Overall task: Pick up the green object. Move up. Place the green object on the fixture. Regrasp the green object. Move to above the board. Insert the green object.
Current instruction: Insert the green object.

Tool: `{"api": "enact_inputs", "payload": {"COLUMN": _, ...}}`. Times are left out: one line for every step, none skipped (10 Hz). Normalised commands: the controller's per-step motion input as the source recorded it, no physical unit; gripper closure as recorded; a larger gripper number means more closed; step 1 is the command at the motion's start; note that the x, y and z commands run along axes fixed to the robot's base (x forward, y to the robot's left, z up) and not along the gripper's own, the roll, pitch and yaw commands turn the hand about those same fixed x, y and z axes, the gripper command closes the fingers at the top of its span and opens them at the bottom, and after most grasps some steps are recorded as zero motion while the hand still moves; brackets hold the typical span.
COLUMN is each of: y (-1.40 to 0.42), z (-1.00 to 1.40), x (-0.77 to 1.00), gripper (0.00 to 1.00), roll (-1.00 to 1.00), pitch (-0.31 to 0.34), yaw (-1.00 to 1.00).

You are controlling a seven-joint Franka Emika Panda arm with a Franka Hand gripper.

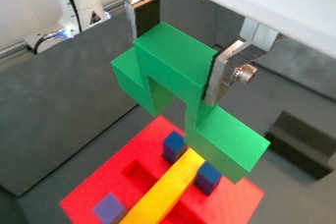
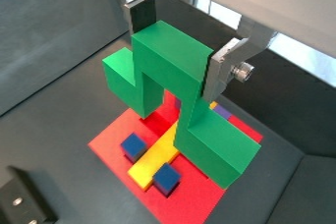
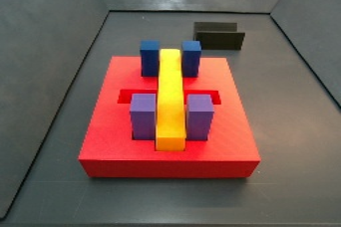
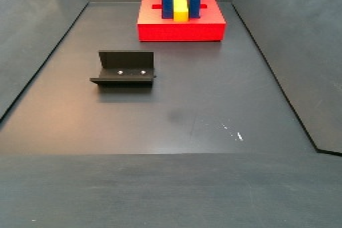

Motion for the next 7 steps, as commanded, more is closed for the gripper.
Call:
{"api": "enact_inputs", "payload": {"y": -0.14, "z": -0.14, "x": 0.11, "gripper": 1.0, "roll": -0.46, "pitch": 0.0, "yaw": -0.09}}
{"api": "enact_inputs", "payload": {"y": -0.15, "z": -0.08, "x": 0.19, "gripper": 1.0, "roll": -0.49, "pitch": -0.007, "yaw": -0.09}}
{"api": "enact_inputs", "payload": {"y": -0.14, "z": -0.11, "x": 0.29, "gripper": 1.0, "roll": -0.47, "pitch": -0.06, "yaw": -0.07}}
{"api": "enact_inputs", "payload": {"y": -0.03, "z": -0.31, "x": 0.4, "gripper": 1.0, "roll": -0.38, "pitch": -0.174, "yaw": -0.01}}
{"api": "enact_inputs", "payload": {"y": 0.0, "z": -0.39, "x": 0.45, "gripper": 1.0, "roll": -0.34, "pitch": -0.181, "yaw": 0.0}}
{"api": "enact_inputs", "payload": {"y": 0.0, "z": -0.55, "x": 0.19, "gripper": 1.0, "roll": -0.24, "pitch": -0.18, "yaw": 0.0}}
{"api": "enact_inputs", "payload": {"y": 0.0, "z": -0.46, "x": 0.02, "gripper": 1.0, "roll": -0.05, "pitch": -0.024, "yaw": 0.02}}
